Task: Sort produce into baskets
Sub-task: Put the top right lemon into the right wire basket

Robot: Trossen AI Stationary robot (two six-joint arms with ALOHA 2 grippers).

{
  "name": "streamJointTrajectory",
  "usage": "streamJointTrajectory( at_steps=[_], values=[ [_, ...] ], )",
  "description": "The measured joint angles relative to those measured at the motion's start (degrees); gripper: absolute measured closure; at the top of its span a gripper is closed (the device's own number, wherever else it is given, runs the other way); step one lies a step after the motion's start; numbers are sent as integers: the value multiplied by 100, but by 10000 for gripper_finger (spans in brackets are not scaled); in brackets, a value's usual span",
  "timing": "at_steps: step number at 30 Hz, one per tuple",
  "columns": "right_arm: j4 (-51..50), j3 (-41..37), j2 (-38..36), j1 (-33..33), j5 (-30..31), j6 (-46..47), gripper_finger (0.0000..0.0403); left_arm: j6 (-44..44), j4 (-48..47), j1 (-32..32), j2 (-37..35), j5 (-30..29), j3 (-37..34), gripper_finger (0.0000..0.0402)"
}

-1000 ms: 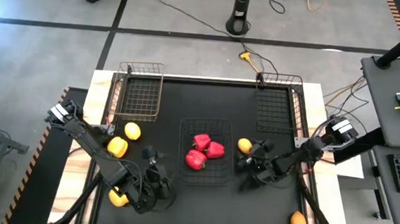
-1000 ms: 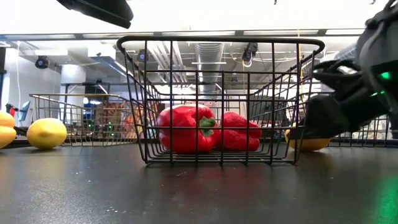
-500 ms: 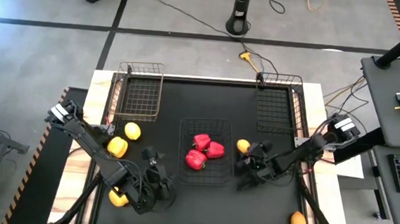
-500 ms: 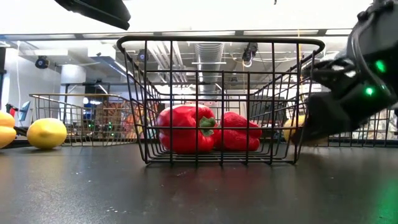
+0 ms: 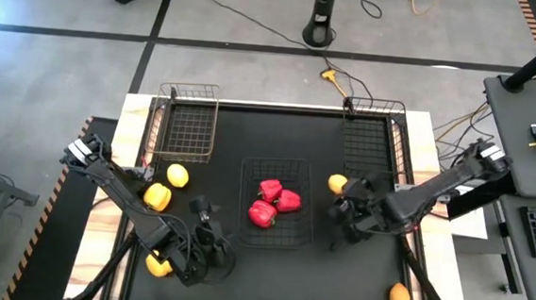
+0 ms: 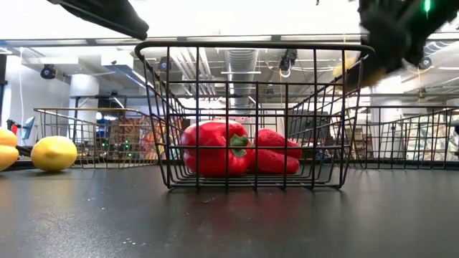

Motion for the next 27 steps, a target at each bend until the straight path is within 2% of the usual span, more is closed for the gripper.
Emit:
streamJointTrajectory(
  at_steps=[5, 9, 12, 16, 21, 27],
  values=[
    [-477, 783, -593, -227, -87, -560, 161, -60, 15, 0, 0, 0, -98, 51],
    [-1534, 1336, -945, -926, -95, -460, 166, -132, 16, 0, 0, -1, -147, 51],
    [-2016, 1569, -1122, -1719, -128, -503, 168, -140, 26, 0, 0, 0, -156, 51],
    [-2033, 1620, -1117, -2997, -792, -1214, 164, -141, 86, 0, 0, 0, -156, 51],
    [-1861, 1332, -830, -4620, -1637, -1832, 168, -168, 135, -17, 0, 198, -156, 51],
    [-1382, 913, -291, -6118, -2329, -2579, 164, -357, 276, -75, 0, 540, -156, 51]
  ],
)
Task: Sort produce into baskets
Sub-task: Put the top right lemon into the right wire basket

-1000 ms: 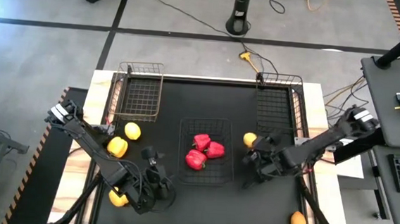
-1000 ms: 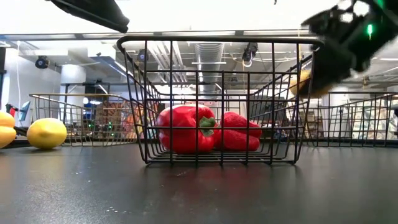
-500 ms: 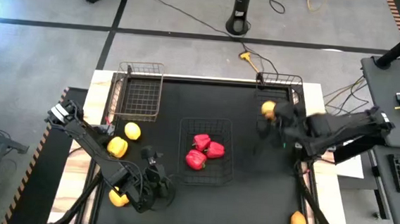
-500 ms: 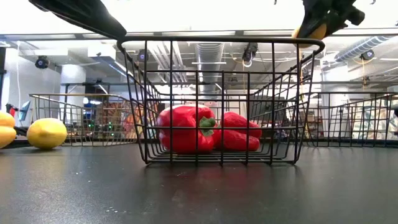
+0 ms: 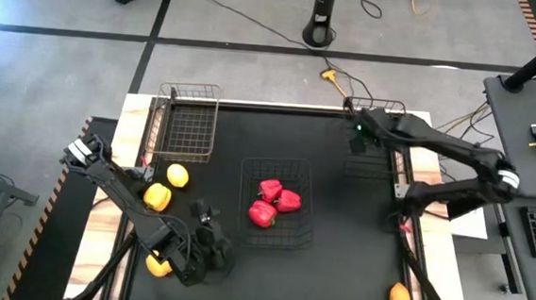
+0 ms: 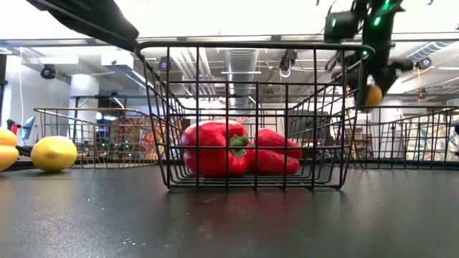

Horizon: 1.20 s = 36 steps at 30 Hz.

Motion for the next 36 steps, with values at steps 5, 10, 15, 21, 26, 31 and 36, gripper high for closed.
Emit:
streamJointTrajectory(
  at_steps=[5, 10, 15, 21, 26, 31, 36],
  values=[
    [745, -295, 584, -833, -622, -504, 168, -2, 123, -119, 0, 20, 0, 51],
    [1163, -445, 992, -1255, -464, -219, 164, -126, 144, -217, -2, 19, 0, 51],
    [1457, -553, 1270, -1338, 56, 464, 168, -133, 150, -240, -2, 18, 0, 51],
    [1481, -577, 1734, -1336, 154, 754, 162, -126, 153, -273, -4, 20, 0, 51],
    [1565, -675, 2278, -1362, 147, 705, 163, -109, 153, -300, -4, 20, 0, 51],
    [1539, -693, 2692, -1333, 704, 808, 159, -110, 159, -326, -4, 215, 0, 51],
    [1570, -686, 2802, -1324, 848, 810, 111, -129, 184, -334, -4, 357, 0, 51]
  ],
)
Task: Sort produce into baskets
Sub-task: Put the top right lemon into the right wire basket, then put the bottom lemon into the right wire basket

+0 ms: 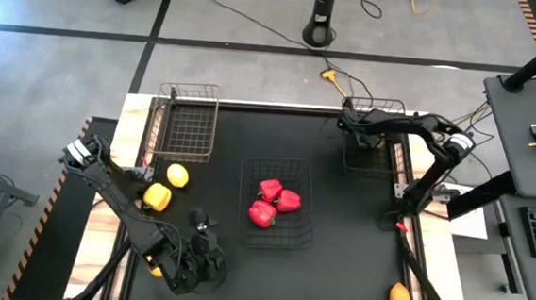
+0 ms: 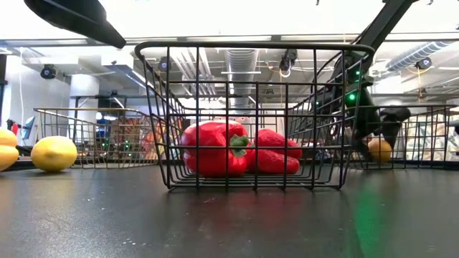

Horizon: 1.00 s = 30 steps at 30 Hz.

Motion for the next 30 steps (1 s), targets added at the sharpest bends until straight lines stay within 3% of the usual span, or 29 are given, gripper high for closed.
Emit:
streamJointTrajectory(
  at_steps=[7, 13, 24, 27, 30],
  values=[
    [-186, -26, -248, 3, -13, -434, 50, -2, 7, 0, -2, 2, 0, 51],
    [-218, -3, -737, 54, -134, -547, 48, -2, 21, 0, -2, 2, 0, 51],
    [-337, 23, -2098, 403, -115, -781, 116, -2, 65, 2, -4, -35, 0, 51],
    [-608, 131, -2673, 893, -247, -793, 154, 8, 65, 4, -4, -58, 0, 51],
    [-598, 267, -3261, 1661, -833, -764, 192, 40, 64, 7, -4, -175, 0, 51]
  ],
)
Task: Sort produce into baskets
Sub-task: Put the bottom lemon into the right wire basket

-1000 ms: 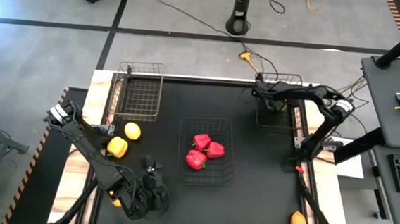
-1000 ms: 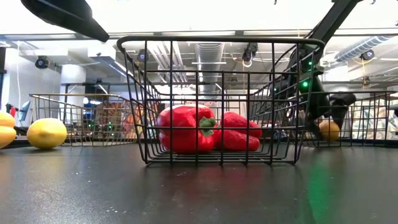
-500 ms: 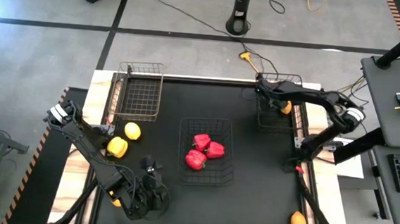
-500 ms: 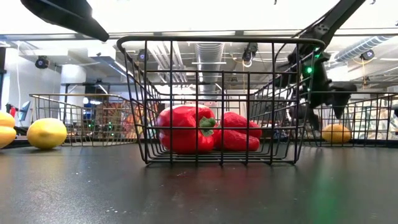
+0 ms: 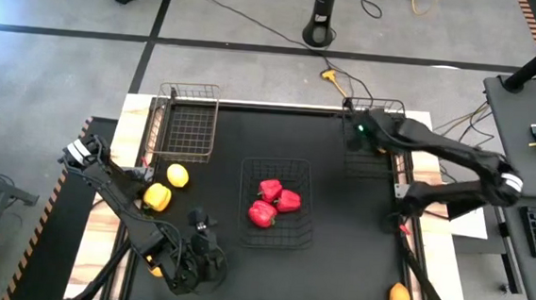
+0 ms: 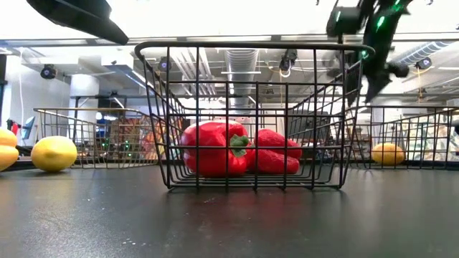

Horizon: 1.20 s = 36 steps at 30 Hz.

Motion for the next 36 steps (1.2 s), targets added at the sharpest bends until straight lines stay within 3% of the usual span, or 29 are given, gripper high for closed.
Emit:
streamJointTrajectory(
  at_steps=[5, 9, 15, 19, 23, 29, 32, 36],
  values=[
    [337, 101, -675, 1733, -1197, 413, 240, 2, -2, 0, 0, -218, 0, 51],
    [620, 43, -761, 3303, -1714, 1312, 263, 2, 2, 0, 0, -219, 0, 51],
    [1712, 39, -100, 5727, -1868, 3058, 284, 2, 50, 0, 0, -218, 0, 51],
    [2450, 98, 535, 6888, -1916, 4106, 293, 2, 174, 0, 0, -219, 0, 51],
    [2392, 370, 1228, 7603, -2377, 5733, 301, 4, 252, 0, 0, -241, 0, 51],
    [1927, 908, 2220, 8069, -3367, 7558, 317, 101, 782, 0, 192, -1116, 0, 51],
    [1234, 1222, 2687, 8180, -4506, 8129, 326, 413, 1053, 0, 355, -1165, 0, 51],
    [-59, 1633, 3154, 8165, -6704, 8111, 334, 885, 1462, 0, 557, -1161, 0, 51]
  ],
)
